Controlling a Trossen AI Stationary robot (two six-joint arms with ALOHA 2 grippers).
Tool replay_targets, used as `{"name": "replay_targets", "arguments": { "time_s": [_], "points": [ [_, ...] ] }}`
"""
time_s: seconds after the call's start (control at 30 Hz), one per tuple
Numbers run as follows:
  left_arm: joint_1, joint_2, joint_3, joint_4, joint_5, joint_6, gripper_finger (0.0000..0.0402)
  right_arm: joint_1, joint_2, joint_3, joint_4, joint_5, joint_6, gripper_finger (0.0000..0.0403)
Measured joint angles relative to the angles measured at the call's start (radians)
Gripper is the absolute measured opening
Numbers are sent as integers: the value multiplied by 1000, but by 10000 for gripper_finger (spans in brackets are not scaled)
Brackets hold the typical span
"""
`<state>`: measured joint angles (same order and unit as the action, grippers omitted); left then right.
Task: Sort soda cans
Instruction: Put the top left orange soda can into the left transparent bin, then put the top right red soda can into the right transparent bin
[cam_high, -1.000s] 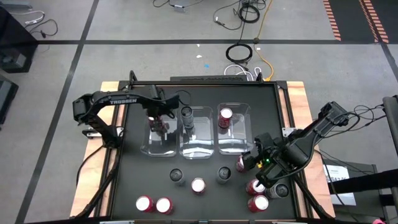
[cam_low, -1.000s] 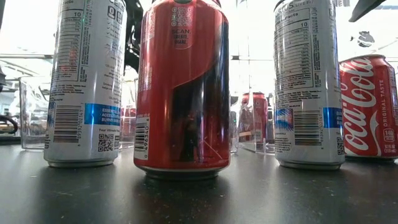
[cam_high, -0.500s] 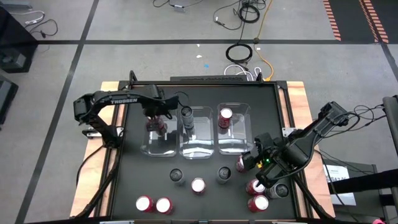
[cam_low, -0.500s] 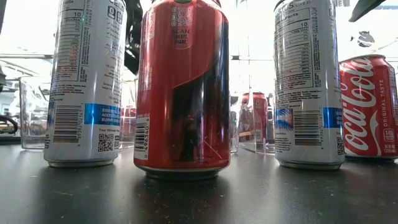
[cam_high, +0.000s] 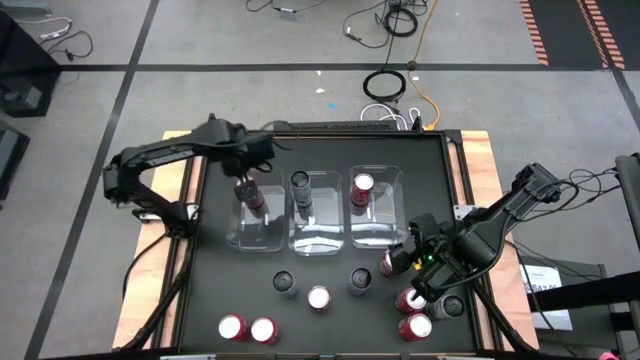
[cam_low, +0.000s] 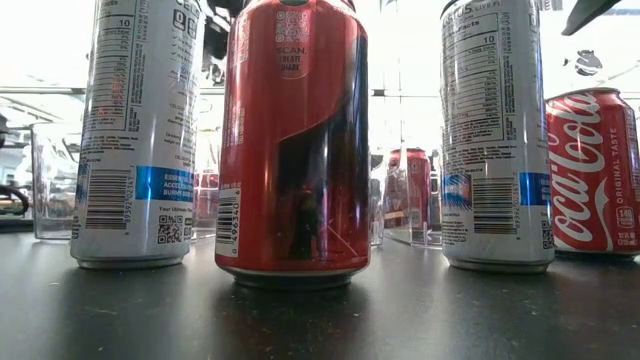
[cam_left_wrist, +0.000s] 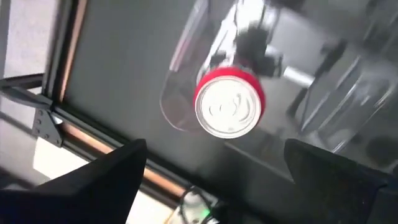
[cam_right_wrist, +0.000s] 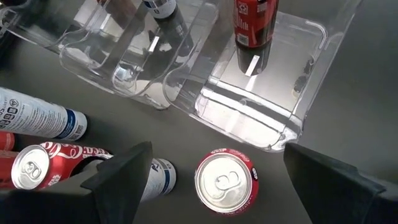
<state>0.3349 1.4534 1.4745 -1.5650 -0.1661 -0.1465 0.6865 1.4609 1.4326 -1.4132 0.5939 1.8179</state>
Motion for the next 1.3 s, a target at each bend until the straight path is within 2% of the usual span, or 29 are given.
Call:
{"name": "replay_targets", "arguments": {
  "time_s": [0.13, 0.33, 0.5, 0.63, 0.87, 1.07, 1.3],
  "points": [
    [-32, -99, 36, 2, 2, -115, 389, 0, 0, 0, 0, -65, -5, 357],
    [-142, -266, 39, 28, 6, -390, 389, -1, 0, 0, 0, -127, -18, 357],
    [-268, -366, 39, 49, 4, -585, 389, -19, 25, 0, 15, -264, -70, 357],
    [-362, -407, 39, 91, -46, -682, 389, -39, 79, 0, 37, -365, -129, 357],
    [-468, -399, 39, 117, -110, -737, 389, -67, 125, -9, 105, -394, -154, 357],
    [-519, -369, 39, 117, -146, -738, 389, -98, 99, -140, 199, -419, -133, 357],
    [-542, -353, 39, 116, -150, -738, 389, -134, 97, -229, 329, -442, -151, 357]
  ]
}}
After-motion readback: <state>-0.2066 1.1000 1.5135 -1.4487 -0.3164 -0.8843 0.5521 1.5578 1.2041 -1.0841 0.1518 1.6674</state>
